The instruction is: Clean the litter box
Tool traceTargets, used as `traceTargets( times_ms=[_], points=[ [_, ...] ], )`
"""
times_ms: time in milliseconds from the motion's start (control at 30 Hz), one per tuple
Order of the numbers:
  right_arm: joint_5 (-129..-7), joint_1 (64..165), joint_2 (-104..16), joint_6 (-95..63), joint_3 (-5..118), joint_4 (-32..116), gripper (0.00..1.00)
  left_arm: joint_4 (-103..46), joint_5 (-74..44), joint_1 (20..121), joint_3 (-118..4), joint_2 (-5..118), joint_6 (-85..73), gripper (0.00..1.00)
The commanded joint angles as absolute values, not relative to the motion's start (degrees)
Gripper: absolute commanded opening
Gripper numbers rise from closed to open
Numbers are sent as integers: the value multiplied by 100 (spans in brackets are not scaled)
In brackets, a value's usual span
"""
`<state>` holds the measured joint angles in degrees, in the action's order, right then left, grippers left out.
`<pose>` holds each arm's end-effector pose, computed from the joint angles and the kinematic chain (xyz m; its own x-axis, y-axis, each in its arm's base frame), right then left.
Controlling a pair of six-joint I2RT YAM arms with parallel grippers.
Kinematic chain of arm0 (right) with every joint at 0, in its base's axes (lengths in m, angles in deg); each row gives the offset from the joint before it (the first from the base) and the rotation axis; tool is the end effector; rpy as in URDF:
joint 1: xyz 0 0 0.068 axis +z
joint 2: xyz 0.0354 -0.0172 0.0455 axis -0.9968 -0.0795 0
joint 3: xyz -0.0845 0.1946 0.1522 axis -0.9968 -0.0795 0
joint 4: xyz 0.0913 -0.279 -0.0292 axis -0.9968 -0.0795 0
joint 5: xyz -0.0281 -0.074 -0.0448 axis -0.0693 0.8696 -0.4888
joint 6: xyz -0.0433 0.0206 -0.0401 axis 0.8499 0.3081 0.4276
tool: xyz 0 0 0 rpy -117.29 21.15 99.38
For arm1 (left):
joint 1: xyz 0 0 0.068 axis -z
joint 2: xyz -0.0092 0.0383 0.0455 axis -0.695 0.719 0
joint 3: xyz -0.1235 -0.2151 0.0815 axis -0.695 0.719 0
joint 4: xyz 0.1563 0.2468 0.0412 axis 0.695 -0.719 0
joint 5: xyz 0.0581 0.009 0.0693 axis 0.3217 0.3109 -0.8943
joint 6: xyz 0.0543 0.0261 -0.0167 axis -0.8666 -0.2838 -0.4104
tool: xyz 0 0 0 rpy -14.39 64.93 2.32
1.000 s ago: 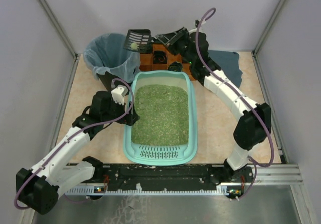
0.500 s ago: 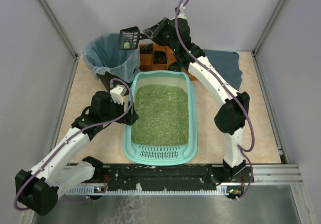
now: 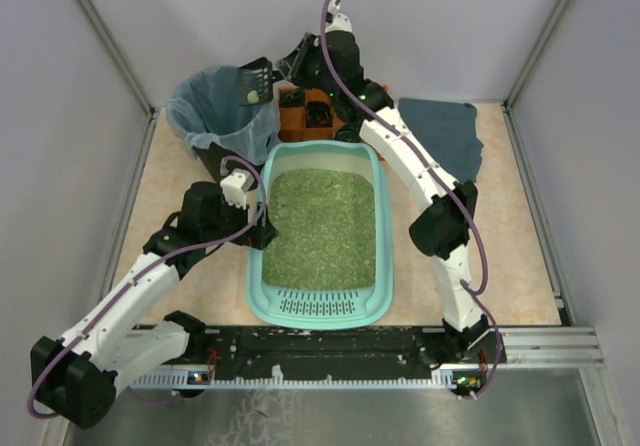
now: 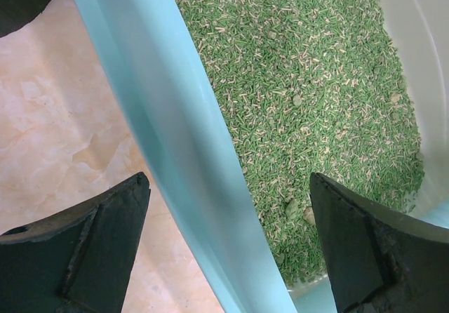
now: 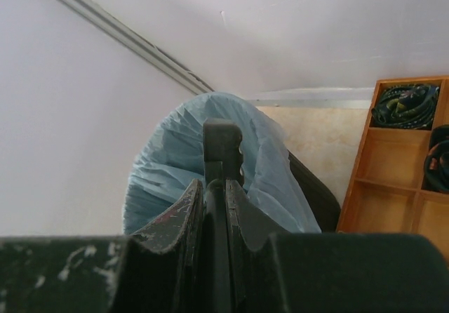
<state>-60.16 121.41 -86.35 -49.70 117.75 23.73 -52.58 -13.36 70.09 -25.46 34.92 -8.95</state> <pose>0.4364 0.3162 0.4353 -0.4371 0.4851 -0.7574 -0.3901 0.6565 0.6456 0.2267 -0.1202 0.2406 -0.6021 0.1240 -0.7888 0.4730 0.8512 -0.2273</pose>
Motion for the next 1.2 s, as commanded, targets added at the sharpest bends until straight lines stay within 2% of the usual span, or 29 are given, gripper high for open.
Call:
traceTargets(
  times_ms=[0,667,967,1167],
  points=[
    [-5864,12304,-8677,-4458,12156,2832,0,-5209,-1250,7038,-2587,3481,-928,100],
    [-4471,13416,-8682,-419,12234,3893,0,-5228,-1342,7038,-2594,3441,-888,100],
    [-4592,13497,-8075,-1001,11813,4049,0,-5169,-1982,7035,-2855,3245,-675,100],
    [-4907,13492,-6734,-1638,10382,4693,0,-5063,-2066,7025,-2796,3377,-652,100]
  ],
)
